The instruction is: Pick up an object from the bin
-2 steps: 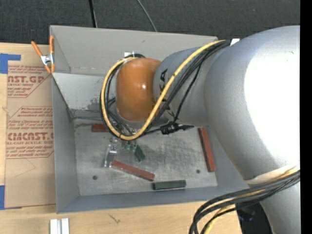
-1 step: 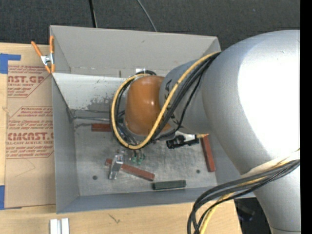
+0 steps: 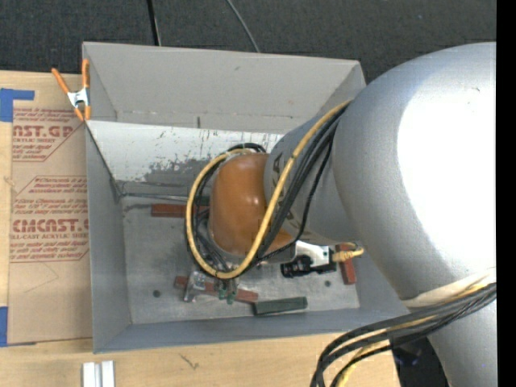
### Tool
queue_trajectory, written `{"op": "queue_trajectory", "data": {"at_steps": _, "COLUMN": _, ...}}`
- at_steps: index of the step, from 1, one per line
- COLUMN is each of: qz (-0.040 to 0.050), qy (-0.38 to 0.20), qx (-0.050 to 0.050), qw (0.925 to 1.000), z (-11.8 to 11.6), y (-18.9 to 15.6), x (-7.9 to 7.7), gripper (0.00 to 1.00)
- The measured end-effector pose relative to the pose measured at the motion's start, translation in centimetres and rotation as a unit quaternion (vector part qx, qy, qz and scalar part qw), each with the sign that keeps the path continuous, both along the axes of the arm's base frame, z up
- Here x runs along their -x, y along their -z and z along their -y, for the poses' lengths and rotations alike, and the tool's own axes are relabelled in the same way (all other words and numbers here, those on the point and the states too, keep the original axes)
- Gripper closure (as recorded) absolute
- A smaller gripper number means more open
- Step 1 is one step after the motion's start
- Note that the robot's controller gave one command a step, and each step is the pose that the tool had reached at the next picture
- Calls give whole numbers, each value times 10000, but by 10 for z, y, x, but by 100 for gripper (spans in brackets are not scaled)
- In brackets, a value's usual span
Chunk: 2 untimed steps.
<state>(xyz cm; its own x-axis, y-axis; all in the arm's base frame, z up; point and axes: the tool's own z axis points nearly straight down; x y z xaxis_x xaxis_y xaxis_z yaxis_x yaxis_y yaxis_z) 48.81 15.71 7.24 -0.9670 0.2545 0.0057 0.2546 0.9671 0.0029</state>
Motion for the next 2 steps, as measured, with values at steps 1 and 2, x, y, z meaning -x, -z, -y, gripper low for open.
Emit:
{"op": "queue_trajectory", "data": {"at_steps": 1, "qz": 0, "qy": 0, "qx": -1, "qw": 10000, "z": 0, "y": 0, "x": 0, "gripper": 100}}
{"op": "queue_trajectory", "data": {"at_steps": 2, "qz": 26, "qy": 189, "qx": 19, "qw": 9998, "z": -5, "y": -142, "x": 2, "gripper": 100}}
